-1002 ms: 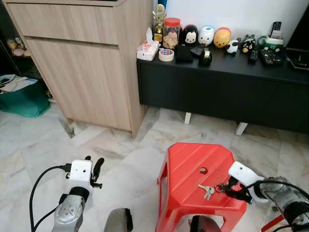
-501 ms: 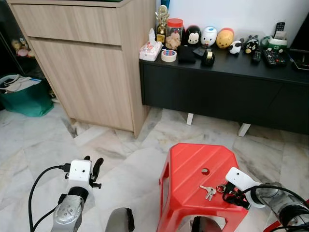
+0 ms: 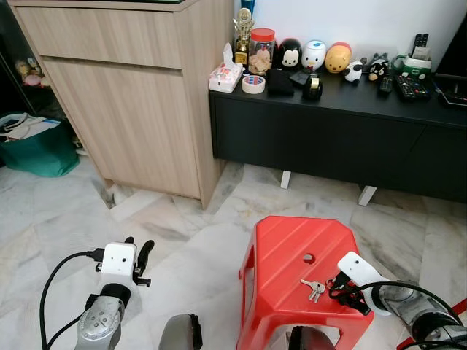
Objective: Hang keys on a hook
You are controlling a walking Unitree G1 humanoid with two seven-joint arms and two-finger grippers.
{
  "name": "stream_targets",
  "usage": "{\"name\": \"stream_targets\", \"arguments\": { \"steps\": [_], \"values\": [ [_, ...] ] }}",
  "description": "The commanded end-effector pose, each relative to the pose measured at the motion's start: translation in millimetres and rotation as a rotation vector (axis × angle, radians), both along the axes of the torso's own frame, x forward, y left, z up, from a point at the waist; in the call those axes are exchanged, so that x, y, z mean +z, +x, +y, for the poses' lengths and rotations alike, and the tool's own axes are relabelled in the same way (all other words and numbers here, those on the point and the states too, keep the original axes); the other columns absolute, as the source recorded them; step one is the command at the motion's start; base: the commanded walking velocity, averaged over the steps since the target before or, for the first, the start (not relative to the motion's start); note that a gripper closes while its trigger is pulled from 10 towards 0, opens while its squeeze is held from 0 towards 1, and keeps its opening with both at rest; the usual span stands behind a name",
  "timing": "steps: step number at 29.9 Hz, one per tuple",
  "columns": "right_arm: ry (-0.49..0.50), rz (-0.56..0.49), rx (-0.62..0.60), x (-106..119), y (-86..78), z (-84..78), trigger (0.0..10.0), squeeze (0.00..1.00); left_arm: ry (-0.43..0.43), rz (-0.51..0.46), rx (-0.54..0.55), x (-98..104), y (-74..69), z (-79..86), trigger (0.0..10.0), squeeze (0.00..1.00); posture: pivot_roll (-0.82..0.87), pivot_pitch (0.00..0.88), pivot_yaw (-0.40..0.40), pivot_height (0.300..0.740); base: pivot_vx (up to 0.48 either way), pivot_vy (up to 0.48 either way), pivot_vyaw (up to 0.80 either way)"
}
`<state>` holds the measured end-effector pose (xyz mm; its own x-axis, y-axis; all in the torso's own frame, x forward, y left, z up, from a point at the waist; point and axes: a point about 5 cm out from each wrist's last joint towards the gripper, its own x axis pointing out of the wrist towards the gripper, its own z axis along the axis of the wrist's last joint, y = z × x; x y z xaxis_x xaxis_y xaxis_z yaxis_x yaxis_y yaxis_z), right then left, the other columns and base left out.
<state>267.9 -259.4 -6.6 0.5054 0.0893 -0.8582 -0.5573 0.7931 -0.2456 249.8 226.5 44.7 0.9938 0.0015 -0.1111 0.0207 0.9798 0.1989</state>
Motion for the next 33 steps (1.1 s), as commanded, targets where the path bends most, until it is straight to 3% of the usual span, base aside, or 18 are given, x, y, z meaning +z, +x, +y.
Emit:
{"name": "stream_targets", "arguments": {
  "steps": [1,21,33],
  "values": [
    [0.021,0.016,-0.036,-4.6,-3.2,3.3,0.0,0.0,0.015,0.012,0.0,0.7,-2.7,4.7,10.0,0.0,0.13,0.035,0.008,0.599,0.0,0.0,0.0],
    [0.016,0.093,-0.043,-15.5,-16.1,4.6,0.0,0.0,0.018,0.014,-0.005,1.4,-4.4,3.0,10.0,0.0,0.13,0.046,0.012,0.599,0.0,0.0,0.0],
    [0.044,0.038,-0.086,-16.4,-11.4,14.2,0.0,0.0,0.018,0.018,-0.001,0.9,-4.9,2.1,10.0,0.0,0.12,0.044,0.006,0.599,0.0,0.0,0.0]
  ]
}}
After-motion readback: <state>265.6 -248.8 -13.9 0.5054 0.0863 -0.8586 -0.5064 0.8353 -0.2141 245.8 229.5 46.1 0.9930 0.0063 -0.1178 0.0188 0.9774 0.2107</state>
